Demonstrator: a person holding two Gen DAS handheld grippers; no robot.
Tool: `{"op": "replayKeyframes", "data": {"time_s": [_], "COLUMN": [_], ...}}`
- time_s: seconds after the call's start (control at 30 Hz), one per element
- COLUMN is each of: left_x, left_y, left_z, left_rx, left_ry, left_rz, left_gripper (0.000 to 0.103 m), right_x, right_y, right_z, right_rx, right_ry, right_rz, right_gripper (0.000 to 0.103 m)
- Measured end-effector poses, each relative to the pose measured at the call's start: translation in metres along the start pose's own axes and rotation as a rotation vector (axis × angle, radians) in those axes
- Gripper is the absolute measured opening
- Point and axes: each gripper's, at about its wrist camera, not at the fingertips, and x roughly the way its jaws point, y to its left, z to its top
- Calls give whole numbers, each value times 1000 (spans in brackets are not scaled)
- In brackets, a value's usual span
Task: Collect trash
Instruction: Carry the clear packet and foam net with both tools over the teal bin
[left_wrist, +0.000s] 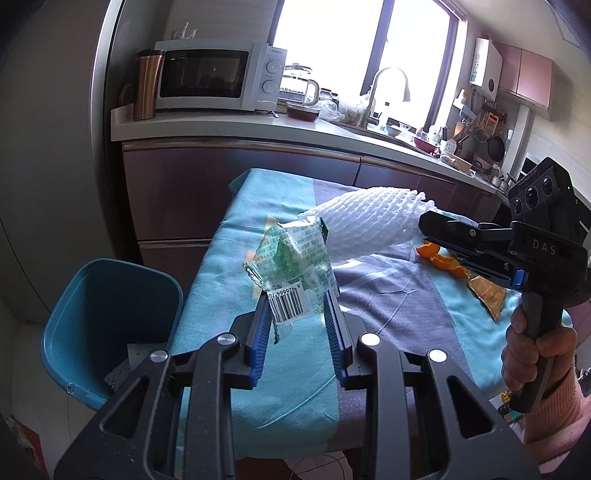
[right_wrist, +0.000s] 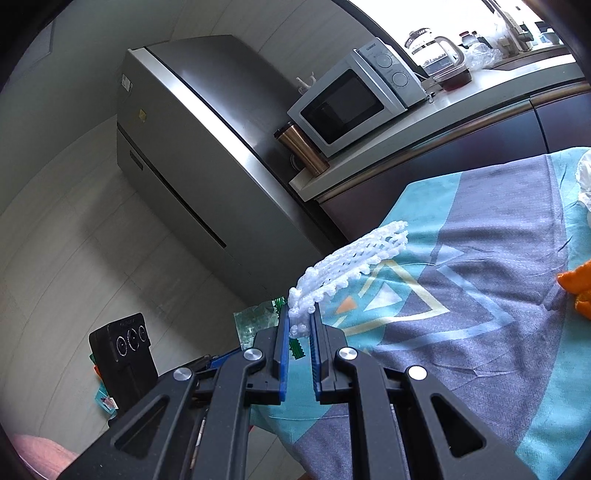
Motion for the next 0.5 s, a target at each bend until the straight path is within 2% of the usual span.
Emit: {"op": "replayKeyframes", "data": {"time_s": [0.5], "left_x": [-22], "left_y": [45], "left_z": [-6], "left_rx": [-70], "left_ry": [-22], "left_rz": [86], "left_gripper": [29], "right_x": [49], "right_y": [20], "right_z": [1], "right_rx": [-39], "right_ry": [82], "right_rz": [64], "right_gripper": [9]}}
